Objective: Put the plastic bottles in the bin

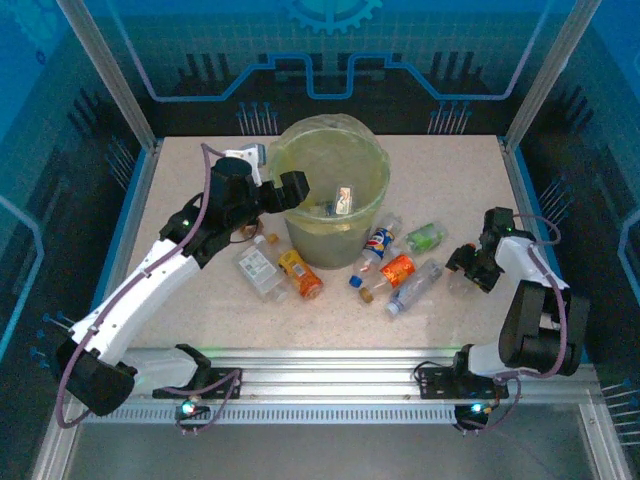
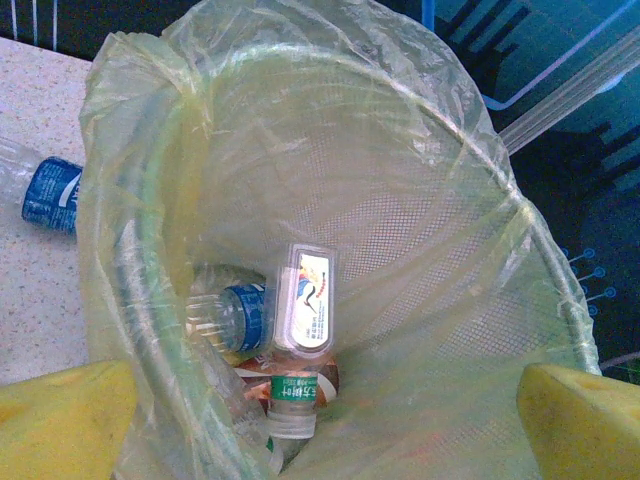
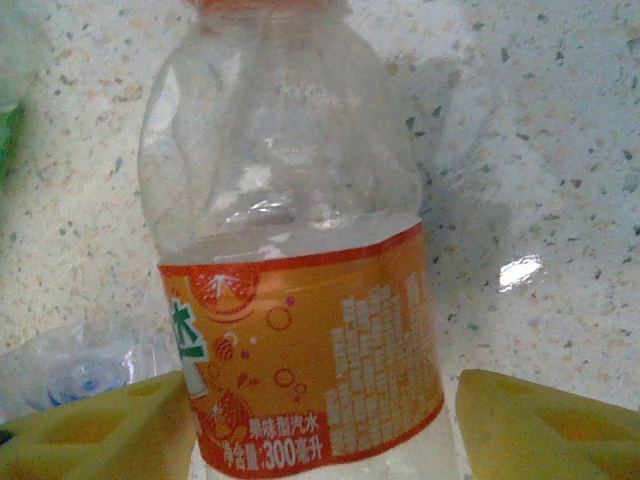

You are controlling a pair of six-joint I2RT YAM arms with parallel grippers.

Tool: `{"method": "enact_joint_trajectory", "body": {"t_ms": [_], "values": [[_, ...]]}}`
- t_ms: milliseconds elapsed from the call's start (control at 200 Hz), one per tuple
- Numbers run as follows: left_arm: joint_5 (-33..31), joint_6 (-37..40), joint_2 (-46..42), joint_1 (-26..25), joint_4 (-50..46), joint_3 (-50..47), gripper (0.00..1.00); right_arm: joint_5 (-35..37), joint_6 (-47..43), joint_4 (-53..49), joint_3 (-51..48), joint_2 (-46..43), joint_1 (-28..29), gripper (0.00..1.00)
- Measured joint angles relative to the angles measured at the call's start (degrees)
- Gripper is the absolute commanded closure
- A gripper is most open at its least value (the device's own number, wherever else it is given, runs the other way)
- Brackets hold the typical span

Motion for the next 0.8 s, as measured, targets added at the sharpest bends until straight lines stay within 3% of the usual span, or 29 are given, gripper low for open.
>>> {"method": "enact_joint_trajectory", "body": {"t_ms": [225, 315, 445, 800], "values": [[0.0, -0.2, 0.0, 0.1, 0.0, 0.0, 0.01, -0.7, -0.2, 2.0, -0.2, 4.0, -0.8, 0.25], [0.0, -0.2, 0.1, 0.2, 0.0, 0.0, 0.01, -0.7, -0.3, 2.7, -0.1, 5.5, -0.9, 0.30], [0.0, -0.2, 0.3, 0.2, 0.0, 0.0, 0.01, -0.4, -0.9, 2.9, 0.2, 7.6, -0.9, 0.44], [0.0, -0.2, 0.6, 1.0, 0.0, 0.0, 0.01, -0.3, -0.9, 2.1, 0.3, 4.8, -1.2, 0.52]]}}
